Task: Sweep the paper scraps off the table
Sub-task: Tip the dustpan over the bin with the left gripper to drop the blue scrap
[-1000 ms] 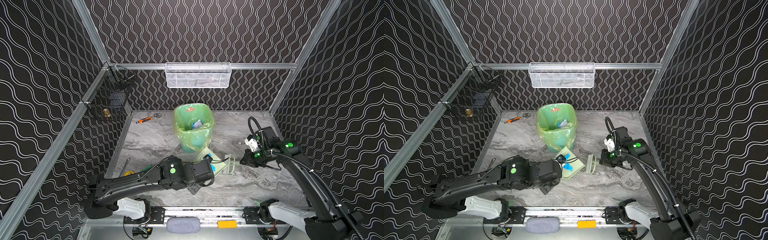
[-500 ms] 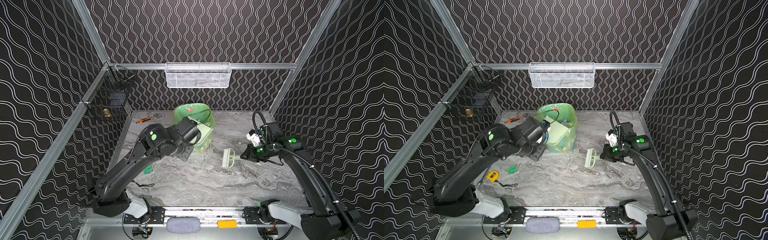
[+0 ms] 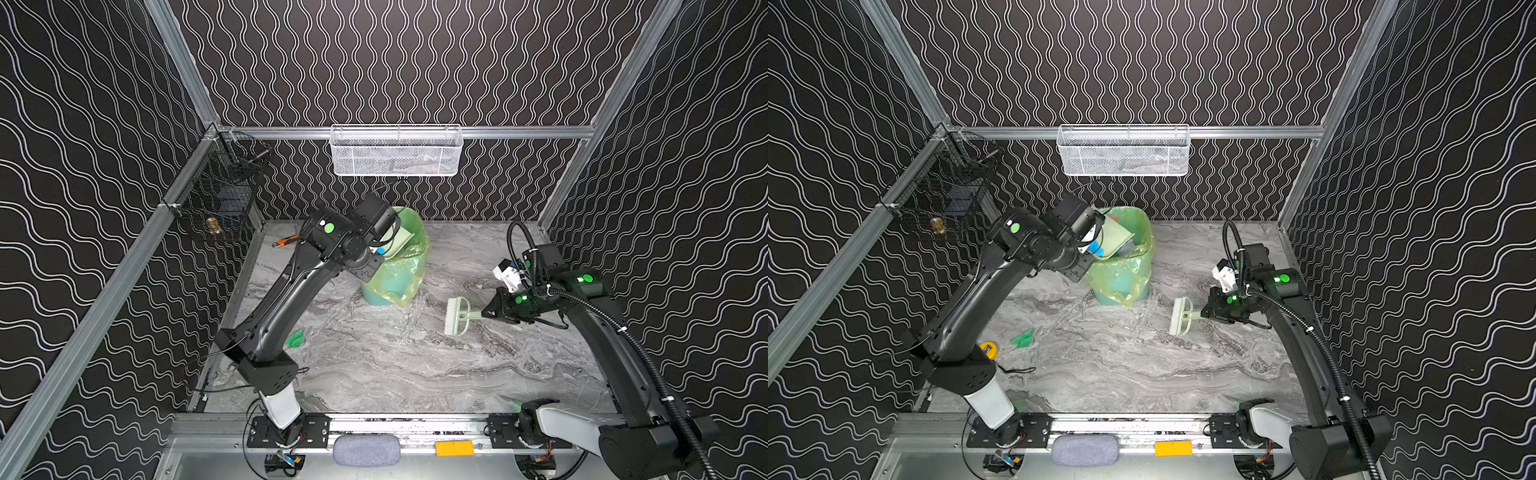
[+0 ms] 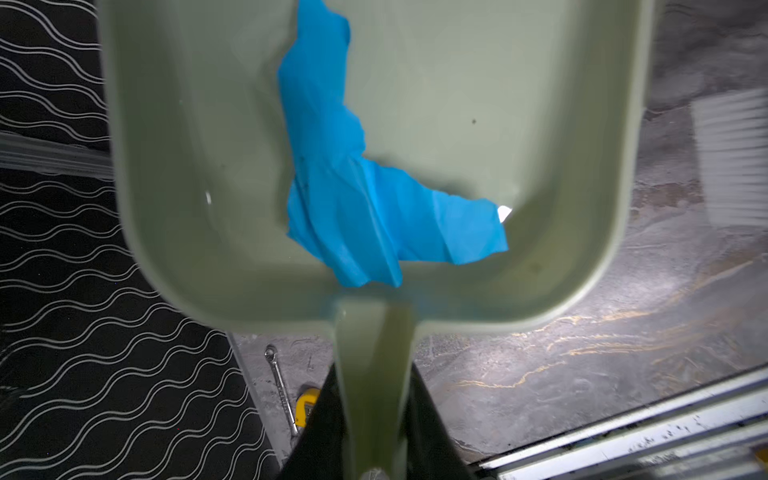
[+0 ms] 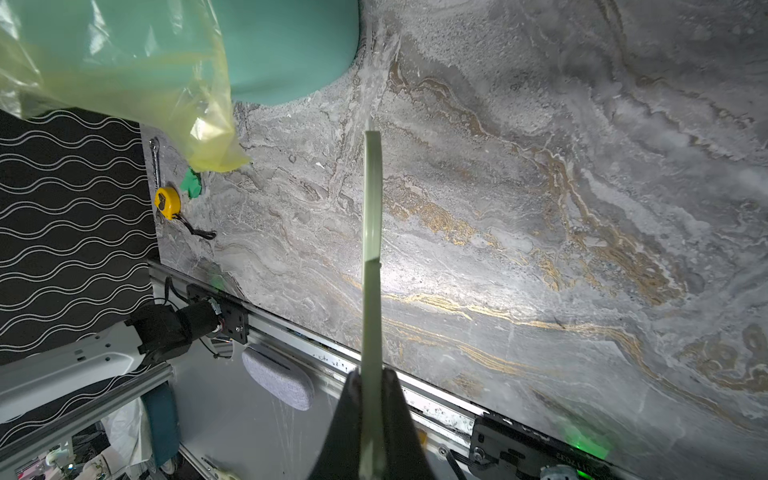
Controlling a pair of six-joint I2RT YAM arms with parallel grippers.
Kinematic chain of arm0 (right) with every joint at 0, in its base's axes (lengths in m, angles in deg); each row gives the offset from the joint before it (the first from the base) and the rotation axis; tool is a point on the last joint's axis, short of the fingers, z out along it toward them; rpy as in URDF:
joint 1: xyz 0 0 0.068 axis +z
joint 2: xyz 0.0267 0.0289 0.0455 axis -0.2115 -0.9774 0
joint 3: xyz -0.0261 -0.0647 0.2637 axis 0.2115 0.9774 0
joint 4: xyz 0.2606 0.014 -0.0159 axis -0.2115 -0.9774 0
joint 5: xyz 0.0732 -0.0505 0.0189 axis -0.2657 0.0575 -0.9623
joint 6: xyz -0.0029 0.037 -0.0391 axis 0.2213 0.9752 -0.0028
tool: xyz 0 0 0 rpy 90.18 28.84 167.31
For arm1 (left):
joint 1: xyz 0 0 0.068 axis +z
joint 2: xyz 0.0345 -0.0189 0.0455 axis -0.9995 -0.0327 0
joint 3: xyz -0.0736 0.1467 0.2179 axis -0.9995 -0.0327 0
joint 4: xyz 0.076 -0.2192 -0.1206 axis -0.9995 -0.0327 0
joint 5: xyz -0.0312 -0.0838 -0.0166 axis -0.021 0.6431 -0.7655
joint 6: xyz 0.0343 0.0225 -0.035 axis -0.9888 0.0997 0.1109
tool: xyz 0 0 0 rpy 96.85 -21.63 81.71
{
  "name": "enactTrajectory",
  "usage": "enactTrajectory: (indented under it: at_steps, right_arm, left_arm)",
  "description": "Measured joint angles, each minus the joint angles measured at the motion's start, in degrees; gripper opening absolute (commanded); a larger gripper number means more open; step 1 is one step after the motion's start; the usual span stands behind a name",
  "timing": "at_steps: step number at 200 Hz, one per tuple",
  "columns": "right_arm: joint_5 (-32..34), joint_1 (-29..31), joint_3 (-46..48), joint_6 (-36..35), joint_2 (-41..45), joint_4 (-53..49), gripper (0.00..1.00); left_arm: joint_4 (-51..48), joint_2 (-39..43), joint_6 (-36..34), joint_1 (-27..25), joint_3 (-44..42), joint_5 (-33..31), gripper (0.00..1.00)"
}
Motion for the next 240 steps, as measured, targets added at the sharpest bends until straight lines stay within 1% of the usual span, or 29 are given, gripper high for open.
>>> enactTrajectory:
  at_steps: [38, 60, 79, 104, 133, 171, 191, 218, 229, 240]
  right_arm:
    - [-0.48, -0.22, 0.61, -0.37, -0.04, -0.5, 0.0]
    - [-1.03, -0.28, 1.44, -0.37, -0.04, -0.63, 0.0]
    - [-1.42, -0.28, 1.64, -0.37, -0.09, -0.74, 0.0]
    - [-2.25, -0.22, 1.75, -0.37, -0.2, -0.87, 0.0]
    - [-2.75, 0.09, 2.16, -0.37, -0.35, -0.9, 0.0]
    - [-3.41, 0.81, 2.71, -0.35, -0.46, -0.87, 0.0]
    - [-3.67, 0.9, 3.48, -0.35, -0.44, -0.76, 0.0]
    - [-4.09, 1.01, 4.44, -0.28, -0.28, -0.44, 0.0]
    - [-4.39, 1.03, 5.07, -0.04, -0.07, -0.15, 0.0]
    - [-4.92, 1.05, 6.08, 0.11, 0.5, 0.63, 0.0]
  left_arm:
    - [-0.04, -3.93, -3.26, 0.11, 1.92, -9.49, 0.1]
    - [0.87, -5.25, -6.84, -0.07, 2.01, -16.22, 0.09]
    - [3.32, -5.2, -10.99, -0.55, 0.07, -23.17, 0.08]
    - [9.79, -4.48, -19.91, -2.08, -5.92, -31.85, 0.08]
    - [20.74, -2.32, -32.68, -2.93, -14.38, -38.73, 0.08]
    - [40.83, 2.62, -52.35, -3.15, -27.82, -43.01, 0.08]
    - [48.61, 3.28, -60.02, -3.08, -31.36, -43.5, 0.08]
    - [53.62, 4.2, -64.11, -2.97, -31.87, -43.52, 0.09]
    - [54.34, 5.01, -64.04, -2.91, -31.76, -43.6, 0.09]
    - [53.13, 5.35, -62.18, -2.91, -30.58, -43.65, 0.09]
